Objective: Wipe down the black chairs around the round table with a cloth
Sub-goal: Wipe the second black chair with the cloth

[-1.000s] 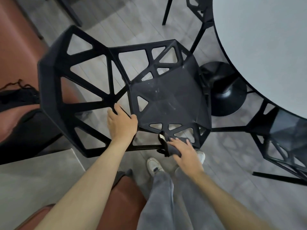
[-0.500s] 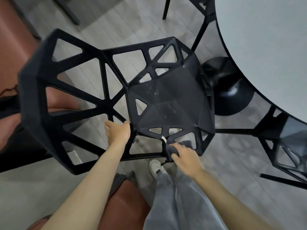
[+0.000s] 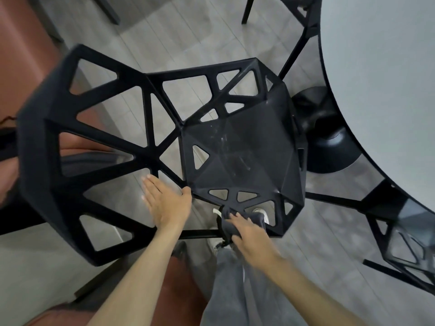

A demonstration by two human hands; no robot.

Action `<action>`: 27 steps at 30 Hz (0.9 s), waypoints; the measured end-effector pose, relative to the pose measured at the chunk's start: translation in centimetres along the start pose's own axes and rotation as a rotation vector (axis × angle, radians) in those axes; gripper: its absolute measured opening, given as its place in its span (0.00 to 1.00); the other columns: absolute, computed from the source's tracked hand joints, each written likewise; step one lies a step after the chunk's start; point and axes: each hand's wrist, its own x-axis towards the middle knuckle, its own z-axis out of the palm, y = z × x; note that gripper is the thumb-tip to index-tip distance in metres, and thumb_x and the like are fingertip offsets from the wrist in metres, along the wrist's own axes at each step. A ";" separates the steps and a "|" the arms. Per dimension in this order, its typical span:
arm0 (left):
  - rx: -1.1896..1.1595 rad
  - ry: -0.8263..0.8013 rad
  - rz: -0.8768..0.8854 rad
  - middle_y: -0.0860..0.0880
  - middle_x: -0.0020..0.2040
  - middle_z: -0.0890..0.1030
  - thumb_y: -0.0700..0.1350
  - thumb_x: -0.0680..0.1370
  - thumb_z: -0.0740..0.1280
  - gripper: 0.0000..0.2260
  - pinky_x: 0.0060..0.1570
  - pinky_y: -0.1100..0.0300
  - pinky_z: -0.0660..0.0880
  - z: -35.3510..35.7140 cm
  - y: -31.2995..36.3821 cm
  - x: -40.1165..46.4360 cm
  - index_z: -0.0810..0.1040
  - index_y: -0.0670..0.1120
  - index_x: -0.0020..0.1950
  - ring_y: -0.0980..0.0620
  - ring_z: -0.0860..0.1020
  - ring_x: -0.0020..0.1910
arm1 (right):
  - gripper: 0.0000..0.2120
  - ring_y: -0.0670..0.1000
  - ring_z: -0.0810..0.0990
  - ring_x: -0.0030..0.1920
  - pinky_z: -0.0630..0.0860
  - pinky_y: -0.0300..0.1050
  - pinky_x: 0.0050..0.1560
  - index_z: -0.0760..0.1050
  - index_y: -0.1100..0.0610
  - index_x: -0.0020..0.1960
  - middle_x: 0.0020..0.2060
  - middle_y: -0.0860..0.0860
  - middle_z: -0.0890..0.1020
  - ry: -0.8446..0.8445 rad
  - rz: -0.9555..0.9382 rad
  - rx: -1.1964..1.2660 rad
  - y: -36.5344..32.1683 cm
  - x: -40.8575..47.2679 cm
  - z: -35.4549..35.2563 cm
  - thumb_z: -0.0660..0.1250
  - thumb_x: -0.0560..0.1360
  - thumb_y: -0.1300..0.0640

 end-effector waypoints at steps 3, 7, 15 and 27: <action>-0.045 -0.017 -0.012 0.43 0.85 0.37 0.53 0.84 0.63 0.42 0.81 0.50 0.36 -0.2 -0.1 0.1 0.36 0.40 0.84 0.47 0.38 0.84 | 0.22 0.60 0.66 0.77 0.63 0.55 0.75 0.68 0.55 0.76 0.77 0.57 0.68 -0.057 0.071 -0.019 -0.2 4.8 -0.6 0.60 0.83 0.59; -0.144 -0.047 -0.029 0.44 0.85 0.38 0.45 0.86 0.54 0.33 0.82 0.51 0.36 -0.8 0.0 0.3 0.38 0.41 0.85 0.49 0.39 0.84 | 0.13 0.63 0.77 0.64 0.73 0.56 0.62 0.74 0.57 0.64 0.63 0.57 0.80 -0.003 0.092 -0.018 -1.3 4.9 -0.5 0.61 0.81 0.57; -0.274 -0.215 -0.047 0.47 0.85 0.38 0.43 0.87 0.50 0.30 0.83 0.50 0.41 -3.3 0.2 0.6 0.39 0.43 0.85 0.50 0.40 0.84 | 0.19 0.58 0.78 0.65 0.73 0.51 0.62 0.71 0.54 0.71 0.66 0.54 0.79 -0.004 -0.017 0.036 -2.1 -0.2 -0.4 0.62 0.81 0.56; -0.298 -0.286 -0.028 0.49 0.86 0.40 0.44 0.87 0.48 0.28 0.80 0.56 0.42 -3.9 -0.9 2.3 0.41 0.44 0.86 0.51 0.43 0.85 | 0.21 0.65 0.65 0.76 0.65 0.59 0.72 0.65 0.57 0.76 0.78 0.59 0.66 0.048 0.012 0.166 -7.7 14.4 5.0 0.59 0.84 0.59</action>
